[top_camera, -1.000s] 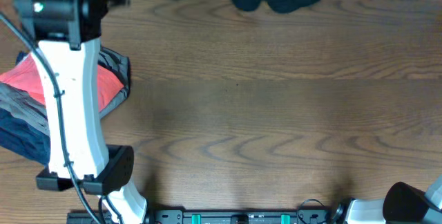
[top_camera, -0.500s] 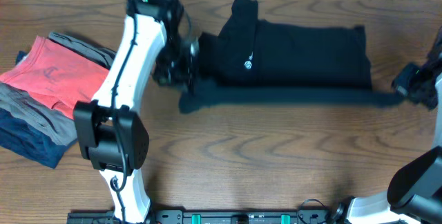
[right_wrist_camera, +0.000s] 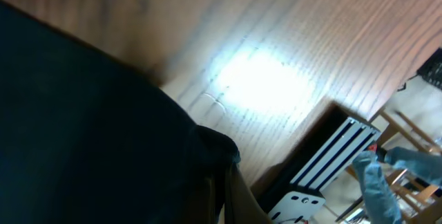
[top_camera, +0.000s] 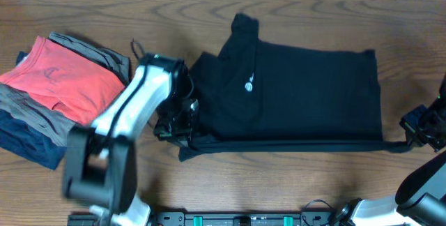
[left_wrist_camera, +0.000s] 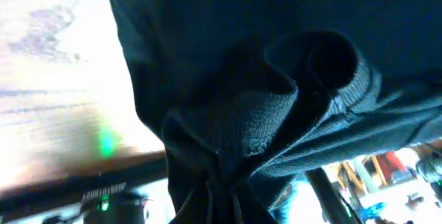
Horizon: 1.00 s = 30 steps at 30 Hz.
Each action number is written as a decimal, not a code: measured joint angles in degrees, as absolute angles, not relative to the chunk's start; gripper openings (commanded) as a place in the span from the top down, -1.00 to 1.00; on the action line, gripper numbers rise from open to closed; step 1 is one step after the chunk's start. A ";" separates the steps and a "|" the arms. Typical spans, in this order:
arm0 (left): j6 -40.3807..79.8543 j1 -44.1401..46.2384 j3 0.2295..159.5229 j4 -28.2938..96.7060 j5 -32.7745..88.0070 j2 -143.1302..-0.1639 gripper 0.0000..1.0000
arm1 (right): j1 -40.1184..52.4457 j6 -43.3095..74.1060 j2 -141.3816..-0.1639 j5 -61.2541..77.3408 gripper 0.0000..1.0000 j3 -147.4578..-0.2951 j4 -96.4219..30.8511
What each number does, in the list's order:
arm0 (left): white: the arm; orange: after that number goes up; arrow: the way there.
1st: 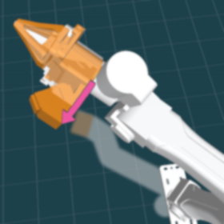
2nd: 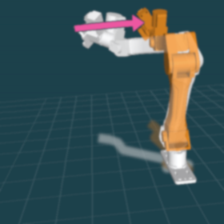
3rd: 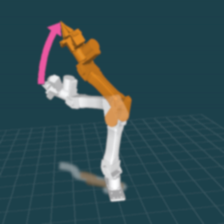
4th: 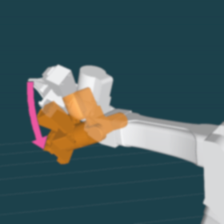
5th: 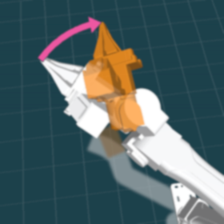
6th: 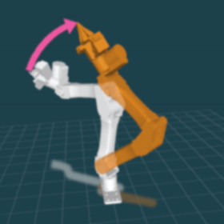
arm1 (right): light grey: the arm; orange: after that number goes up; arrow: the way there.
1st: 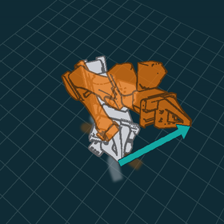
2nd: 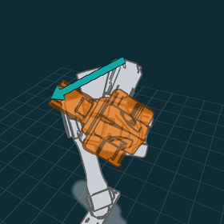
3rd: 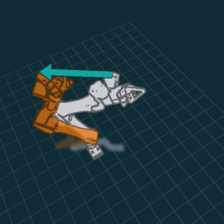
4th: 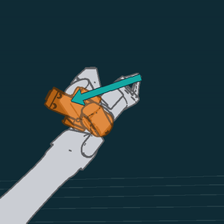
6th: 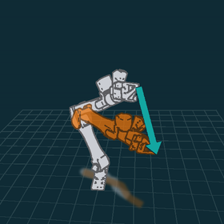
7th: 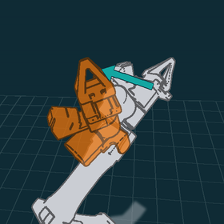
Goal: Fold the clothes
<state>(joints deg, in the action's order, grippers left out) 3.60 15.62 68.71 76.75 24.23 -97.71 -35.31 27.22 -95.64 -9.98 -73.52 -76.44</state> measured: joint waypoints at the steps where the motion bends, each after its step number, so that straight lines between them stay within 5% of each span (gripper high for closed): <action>1: 4.43 15.66 67.99 75.44 24.16 -95.55 0.88 | -35.42 27.27 -95.42 -9.91 0.97 -73.10 -76.12; 10: 9.41 15.64 66.39 54.68 23.00 -87.35 0.88 | -33.23 25.10 -94.54 -4.19 0.97 -69.76 -63.31; 24: 12.27 15.53 66.17 35.83 19.14 -96.64 0.74 | -25.96 23.66 -94.50 -0.49 0.94 -62.37 -43.29; 26: 12.21 15.53 66.13 33.30 19.07 -98.19 0.47 | -25.98 23.66 -94.50 -0.51 0.81 -62.19 -42.63; 28: 12.38 15.53 66.06 30.94 18.85 -98.91 -0.31 | -25.96 23.42 -94.50 -0.60 0.40 -62.17 -42.22; 30: 12.29 15.44 66.06 29.43 18.63 -98.94 -0.64 | -25.98 23.77 -94.48 -1.10 0.08 -62.17 -42.13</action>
<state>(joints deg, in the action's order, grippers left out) 12.29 15.44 66.06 29.43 18.63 -98.94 -25.98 23.77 -94.48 -1.10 -62.17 -42.13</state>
